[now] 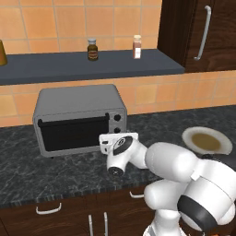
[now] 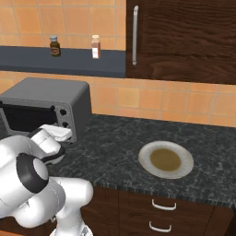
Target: Pick up the kebab skewer and baguette bread, and place them inside the toaster oven. Close the toaster oven door and start by setting the timer.
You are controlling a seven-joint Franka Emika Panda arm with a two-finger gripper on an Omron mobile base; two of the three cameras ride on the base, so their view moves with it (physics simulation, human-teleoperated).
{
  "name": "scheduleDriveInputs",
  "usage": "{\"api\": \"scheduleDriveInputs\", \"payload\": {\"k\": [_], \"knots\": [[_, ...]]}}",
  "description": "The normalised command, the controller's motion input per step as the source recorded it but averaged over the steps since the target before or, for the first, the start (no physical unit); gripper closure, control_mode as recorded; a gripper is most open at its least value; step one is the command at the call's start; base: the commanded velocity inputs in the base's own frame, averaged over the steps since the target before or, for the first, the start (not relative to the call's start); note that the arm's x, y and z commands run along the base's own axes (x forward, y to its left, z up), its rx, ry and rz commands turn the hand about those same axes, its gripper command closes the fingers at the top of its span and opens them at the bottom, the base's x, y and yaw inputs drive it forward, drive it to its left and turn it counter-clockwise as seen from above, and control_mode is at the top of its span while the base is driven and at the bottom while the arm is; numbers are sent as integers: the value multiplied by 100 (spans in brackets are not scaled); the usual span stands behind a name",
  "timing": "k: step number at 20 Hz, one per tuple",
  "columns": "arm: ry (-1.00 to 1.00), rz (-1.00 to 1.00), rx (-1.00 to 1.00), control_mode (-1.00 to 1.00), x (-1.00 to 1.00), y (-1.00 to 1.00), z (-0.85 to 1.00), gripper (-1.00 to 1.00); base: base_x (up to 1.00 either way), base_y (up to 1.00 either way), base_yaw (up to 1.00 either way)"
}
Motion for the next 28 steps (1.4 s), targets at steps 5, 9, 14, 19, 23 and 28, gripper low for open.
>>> {"api": "scheduleDriveInputs", "payload": {"k": [5, 9, 14, 19, 23, 28], "knots": [[0, 0, 0, -100, 23, 0, 0, -100, 0, 0, 0], [0, 0, 0, -100, 6, 0, -10, -100, 0, 0, 0], [0, 0, 0, -100, 0, 0, -27, -100, 0, 0, 0], [-2, 0, 0, -100, 9, 0, -2, -100, 0, 0, 0], [-3, 0, 0, -100, 0, 0, 0, -100, 0, 0, 0], [-3, 0, 0, -100, 3, 0, 0, -100, 0, 0, 0]]}}
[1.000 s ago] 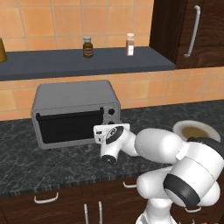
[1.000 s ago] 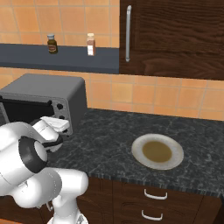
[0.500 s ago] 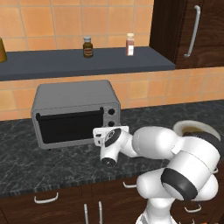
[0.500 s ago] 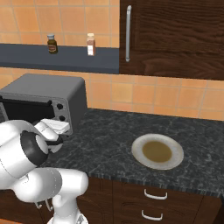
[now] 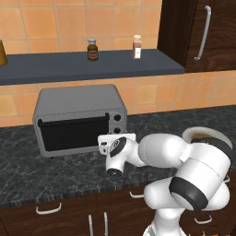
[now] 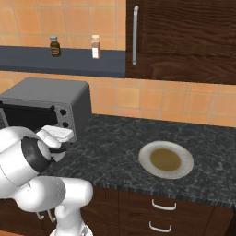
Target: Pick up the kebab skewer and baguette bread, and place them inside the toaster oven. Close the toaster oven door and start by setting the timer.
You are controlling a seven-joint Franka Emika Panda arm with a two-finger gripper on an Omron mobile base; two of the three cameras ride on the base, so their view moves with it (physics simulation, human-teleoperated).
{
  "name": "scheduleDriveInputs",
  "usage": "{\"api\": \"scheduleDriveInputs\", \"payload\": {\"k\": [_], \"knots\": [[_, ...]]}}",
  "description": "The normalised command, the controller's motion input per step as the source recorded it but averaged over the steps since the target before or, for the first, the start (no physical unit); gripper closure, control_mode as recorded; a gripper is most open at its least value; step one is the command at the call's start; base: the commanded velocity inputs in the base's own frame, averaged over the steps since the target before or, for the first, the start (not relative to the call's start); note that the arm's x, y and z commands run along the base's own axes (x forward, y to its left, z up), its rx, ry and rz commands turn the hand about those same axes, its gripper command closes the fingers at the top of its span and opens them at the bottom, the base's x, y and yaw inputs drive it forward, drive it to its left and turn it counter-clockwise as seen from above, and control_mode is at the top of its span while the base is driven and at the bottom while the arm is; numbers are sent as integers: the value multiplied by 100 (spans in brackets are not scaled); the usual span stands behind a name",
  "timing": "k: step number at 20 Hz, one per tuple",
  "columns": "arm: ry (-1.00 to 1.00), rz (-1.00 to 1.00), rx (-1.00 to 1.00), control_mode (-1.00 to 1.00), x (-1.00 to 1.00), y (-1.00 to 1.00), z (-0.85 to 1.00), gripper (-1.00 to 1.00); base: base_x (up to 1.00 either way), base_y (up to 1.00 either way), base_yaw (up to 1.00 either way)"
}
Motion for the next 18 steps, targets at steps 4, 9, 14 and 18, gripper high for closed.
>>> {"api": "scheduleDriveInputs", "payload": {"k": [4, 9, 14, 18], "knots": [[-3, 0, 0, -100, 9, 0, 0, 100, 0, 0, 0], [-4, 0, -2, -100, 16, 0, 4, 100, 0, 0, 0], [-4, 0, -2, -100, 8, -9, 14, 100, 0, 0, 0], [0, 0, 0, -100, 2, -17, 14, 100, 0, 0, 0]]}}
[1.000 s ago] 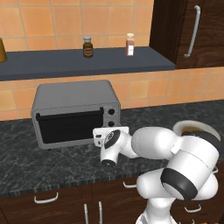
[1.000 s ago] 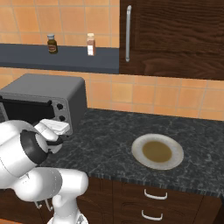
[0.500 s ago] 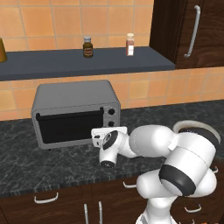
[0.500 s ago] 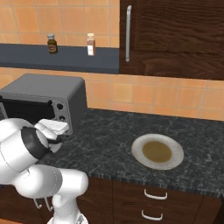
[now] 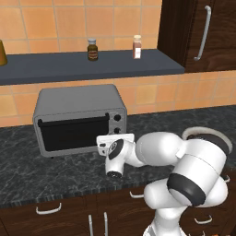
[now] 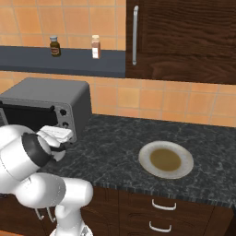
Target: Pick up the kebab skewer and baguette bread, and place them inside the toaster oven. Close the toaster oven door and start by setting the timer.
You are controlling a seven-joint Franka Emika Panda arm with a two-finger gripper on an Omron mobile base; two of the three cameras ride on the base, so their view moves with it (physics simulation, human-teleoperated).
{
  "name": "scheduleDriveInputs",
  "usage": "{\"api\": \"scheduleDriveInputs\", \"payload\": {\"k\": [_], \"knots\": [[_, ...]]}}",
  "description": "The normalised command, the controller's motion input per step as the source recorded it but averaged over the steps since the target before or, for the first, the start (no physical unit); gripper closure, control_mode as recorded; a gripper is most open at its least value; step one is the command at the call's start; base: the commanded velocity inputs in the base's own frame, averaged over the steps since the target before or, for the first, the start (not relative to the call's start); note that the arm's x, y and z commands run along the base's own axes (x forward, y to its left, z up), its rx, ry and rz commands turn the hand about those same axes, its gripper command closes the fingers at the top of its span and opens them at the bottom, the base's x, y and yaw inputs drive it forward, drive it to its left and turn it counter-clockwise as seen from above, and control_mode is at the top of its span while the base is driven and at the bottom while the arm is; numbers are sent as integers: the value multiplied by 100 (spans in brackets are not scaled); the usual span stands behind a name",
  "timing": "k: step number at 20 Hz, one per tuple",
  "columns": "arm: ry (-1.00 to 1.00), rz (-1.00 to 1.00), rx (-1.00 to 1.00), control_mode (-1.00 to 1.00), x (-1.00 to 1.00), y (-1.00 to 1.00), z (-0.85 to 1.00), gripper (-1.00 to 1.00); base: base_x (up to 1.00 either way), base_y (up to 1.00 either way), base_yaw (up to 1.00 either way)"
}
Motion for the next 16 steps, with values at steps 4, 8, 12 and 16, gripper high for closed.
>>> {"api": "scheduleDriveInputs", "payload": {"k": [4, 8, 12, 16], "knots": [[0, 0, 0, -100, 0, -31, 13, 100, 0, 0, 0], [0, 0, 0, -100, 0, -34, 10, 100, 0, 0, 0], [0, 0, 0, -100, 0, -23, 10, 100, 0, 0, 0], [0, 0, 0, -100, 17, -8, 3, 100, 0, 0, 0]]}}
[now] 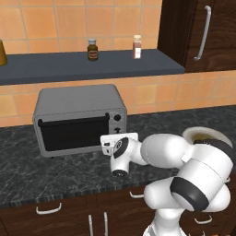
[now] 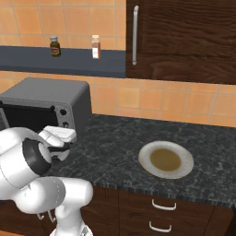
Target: Pick up the kebab skewer and baguette bread, and place them inside the toaster oven. Close the toaster oven door and start by setting the timer.
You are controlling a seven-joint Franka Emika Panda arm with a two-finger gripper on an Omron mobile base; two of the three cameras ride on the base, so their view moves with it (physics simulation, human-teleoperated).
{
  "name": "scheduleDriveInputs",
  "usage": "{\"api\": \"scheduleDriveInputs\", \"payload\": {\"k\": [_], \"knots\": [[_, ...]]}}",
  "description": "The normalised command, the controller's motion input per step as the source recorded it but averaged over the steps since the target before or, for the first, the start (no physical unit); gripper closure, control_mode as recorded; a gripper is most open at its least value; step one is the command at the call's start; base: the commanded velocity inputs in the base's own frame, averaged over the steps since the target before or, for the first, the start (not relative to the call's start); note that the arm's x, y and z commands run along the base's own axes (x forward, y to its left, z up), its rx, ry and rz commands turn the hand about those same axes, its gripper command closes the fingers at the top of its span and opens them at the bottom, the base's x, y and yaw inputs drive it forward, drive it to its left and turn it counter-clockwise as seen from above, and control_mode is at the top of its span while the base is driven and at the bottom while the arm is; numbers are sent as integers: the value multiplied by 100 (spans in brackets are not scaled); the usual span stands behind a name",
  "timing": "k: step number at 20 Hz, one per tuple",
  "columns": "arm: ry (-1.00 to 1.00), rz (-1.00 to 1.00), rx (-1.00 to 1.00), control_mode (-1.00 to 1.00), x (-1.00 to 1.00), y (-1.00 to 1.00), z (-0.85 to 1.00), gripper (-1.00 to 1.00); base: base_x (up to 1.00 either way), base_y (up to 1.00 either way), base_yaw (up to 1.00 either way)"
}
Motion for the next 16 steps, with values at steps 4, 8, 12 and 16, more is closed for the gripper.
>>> {"api": "scheduleDriveInputs", "payload": {"k": [4, 8, 12, 16], "knots": [[0, 0, 5, -100, 34, 0, 0, 100, 0, 0, 0], [0, 0, 13, -100, 22, -1, 0, 100, 0, 0, 0], [0, 0, 22, -100, 9, 0, 8, 100, 0, 0, 0], [0, 0, 28, -100, 16, 0, 8, 100, 0, 0, 0]]}}
